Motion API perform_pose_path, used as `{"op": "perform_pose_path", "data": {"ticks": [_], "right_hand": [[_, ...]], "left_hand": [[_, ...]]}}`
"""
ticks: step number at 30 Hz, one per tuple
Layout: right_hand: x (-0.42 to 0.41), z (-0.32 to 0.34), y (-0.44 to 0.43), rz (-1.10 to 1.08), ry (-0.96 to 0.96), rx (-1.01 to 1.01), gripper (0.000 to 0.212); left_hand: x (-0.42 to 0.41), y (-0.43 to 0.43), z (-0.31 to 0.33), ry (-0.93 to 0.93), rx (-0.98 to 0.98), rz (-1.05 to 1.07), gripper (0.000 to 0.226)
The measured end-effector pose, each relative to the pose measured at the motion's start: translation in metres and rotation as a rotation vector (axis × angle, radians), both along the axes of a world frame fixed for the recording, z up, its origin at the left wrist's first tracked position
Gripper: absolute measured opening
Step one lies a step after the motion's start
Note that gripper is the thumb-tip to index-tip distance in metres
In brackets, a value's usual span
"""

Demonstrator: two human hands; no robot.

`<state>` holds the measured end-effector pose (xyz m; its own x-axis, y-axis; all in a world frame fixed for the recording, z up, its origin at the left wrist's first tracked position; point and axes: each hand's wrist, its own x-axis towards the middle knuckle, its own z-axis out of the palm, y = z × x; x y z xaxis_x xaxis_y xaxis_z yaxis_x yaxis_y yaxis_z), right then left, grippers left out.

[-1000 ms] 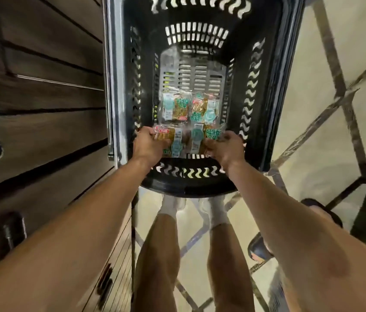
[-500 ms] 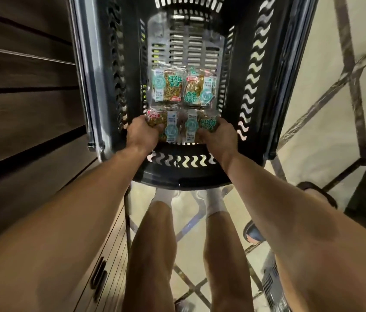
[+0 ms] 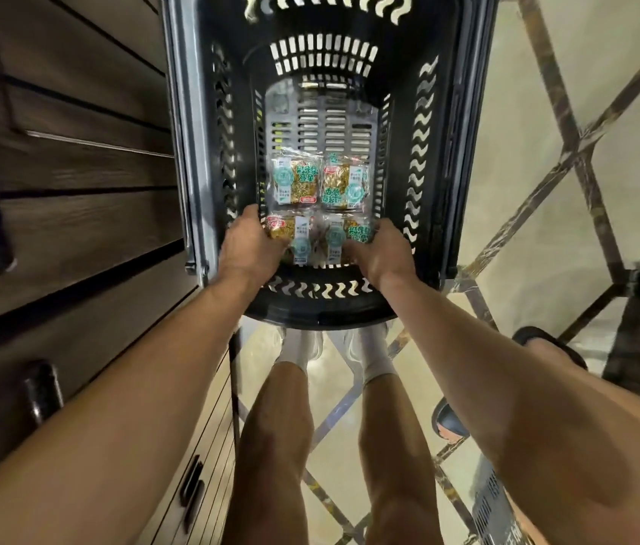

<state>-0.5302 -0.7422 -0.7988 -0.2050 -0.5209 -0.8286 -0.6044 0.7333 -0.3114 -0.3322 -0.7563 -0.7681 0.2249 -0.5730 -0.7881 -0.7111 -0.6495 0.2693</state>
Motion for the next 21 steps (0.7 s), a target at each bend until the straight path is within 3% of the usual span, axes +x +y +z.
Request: {"op": "perform_pose_path", "data": {"ticks": [3, 5, 7, 11, 21], "right_hand": [[0.000, 0.057, -0.006, 0.144, 0.010, -0.136, 0.073], [-0.005, 0.102, -0.012, 0.251, 0.050, -0.279, 0.064], [-0.012, 0.159, -0.023, 0.366, 0.150, -0.422, 0.052], [-0.018, 0.284, -0.054, 0.549, 0.390, -0.595, 0.059], [-0.023, 0.579, -0.098, 0.547, 0.523, -0.949, 0.060]], "left_hand": [[-0.006, -0.009, 0.056, -0.030, -0.063, -0.150, 0.054], [-0.011, -0.017, 0.102, -0.118, -0.105, -0.253, 0.056], [-0.018, -0.026, 0.152, -0.184, -0.131, -0.310, 0.056], [-0.031, -0.040, 0.258, -0.305, -0.232, -0.419, 0.052], [-0.037, -0.066, 0.562, -0.505, -0.571, -0.570, 0.064]]}}
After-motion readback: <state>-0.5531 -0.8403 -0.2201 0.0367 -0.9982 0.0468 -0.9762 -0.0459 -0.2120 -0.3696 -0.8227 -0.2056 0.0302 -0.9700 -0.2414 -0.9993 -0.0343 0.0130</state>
